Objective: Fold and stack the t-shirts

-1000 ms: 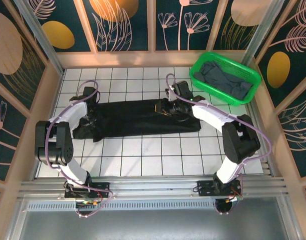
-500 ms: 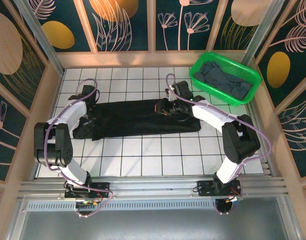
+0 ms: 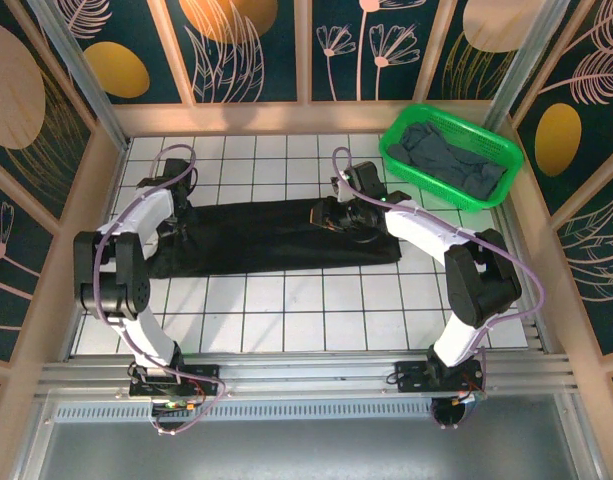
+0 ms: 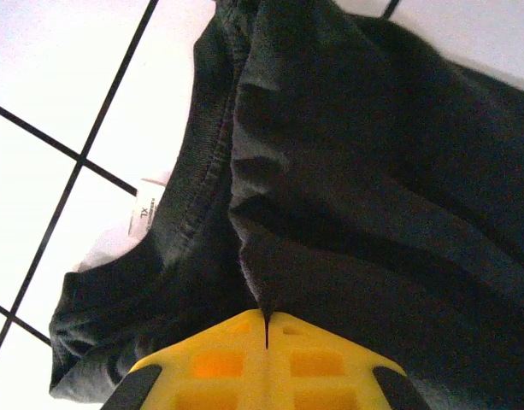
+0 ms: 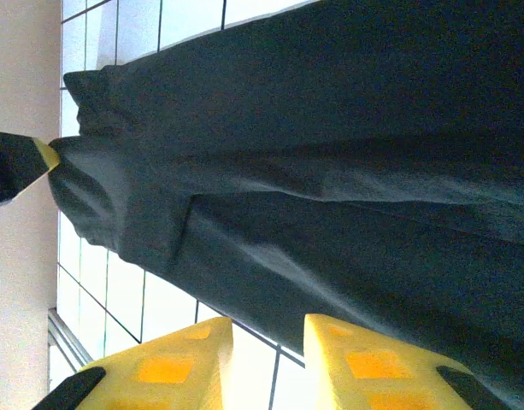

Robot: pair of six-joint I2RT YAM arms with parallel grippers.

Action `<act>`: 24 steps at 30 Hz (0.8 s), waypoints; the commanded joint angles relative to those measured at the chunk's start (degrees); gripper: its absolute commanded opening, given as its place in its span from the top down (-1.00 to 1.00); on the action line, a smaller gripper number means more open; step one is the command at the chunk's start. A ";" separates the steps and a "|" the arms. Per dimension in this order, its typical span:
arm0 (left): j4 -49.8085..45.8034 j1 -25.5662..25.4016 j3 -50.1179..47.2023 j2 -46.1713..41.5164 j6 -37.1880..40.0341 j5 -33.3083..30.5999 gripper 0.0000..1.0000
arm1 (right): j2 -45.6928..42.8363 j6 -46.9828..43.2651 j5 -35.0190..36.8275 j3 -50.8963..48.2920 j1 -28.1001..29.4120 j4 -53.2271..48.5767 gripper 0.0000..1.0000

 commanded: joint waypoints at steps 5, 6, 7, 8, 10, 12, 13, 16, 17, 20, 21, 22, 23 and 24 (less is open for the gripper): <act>3.31 1.40 3.78 6.11 4.21 -2.90 1.00 | -0.77 -0.18 0.54 -0.29 -0.71 -1.00 0.44; 3.67 1.40 4.24 7.02 4.37 -3.09 1.00 | -0.81 -0.18 0.74 -0.40 -0.73 -1.14 0.44; 3.98 1.40 4.49 7.76 4.38 -3.20 1.00 | -0.81 -0.26 1.18 -0.49 -0.75 -1.31 0.44; 4.50 1.40 4.65 8.60 4.37 -3.36 1.00 | -0.89 -0.27 1.80 -0.66 -0.84 -1.44 0.44; 5.63 1.40 4.74 9.96 4.59 -3.84 1.00 | -1.03 -0.33 3.10 -1.11 -1.15 -1.53 0.46; 6.30 1.40 5.07 11.51 5.23 -4.69 1.00 | -1.40 -0.20 5.05 -1.71 -1.81 -1.77 0.49; 6.34 1.40 5.40 12.10 5.46 -5.28 0.94 | -1.56 -0.18 5.73 -1.97 -2.20 -1.71 0.50; 5.72 1.40 6.71 12.21 5.79 -7.81 0.19 | -2.03 -0.31 8.33 -2.24 -4.15 -2.05 0.54; 5.34 1.40 7.06 11.65 5.43 -8.38 -0.01 | -1.96 -0.56 8.92 -2.07 -4.85 -2.42 0.56; 3.39 1.45 7.84 8.79 3.52 -9.19 -0.20 | -1.06 -1.46 11.53 -1.29 -7.50 -4.00 0.64; 2.56 1.41 7.86 7.15 2.47 -9.61 -0.20 | -0.49 -1.83 12.91 -0.77 -8.45 -4.83 0.69; 2.07 1.40 7.40 5.04 1.14 -9.47 -0.19 | 0.12 -2.24 14.58 0.07 -9.28 -5.88 0.74; 1.90 1.36 6.84 2.83 -0.21 -8.55 -0.15 | 0.86 -2.77 15.91 0.99 -9.98 -6.73 0.77; 1.90 1.40 5.60 0.18 -2.03 -6.34 -0.06 | 2.00 -3.51 17.26 2.15 -10.71 -7.65 0.81</act>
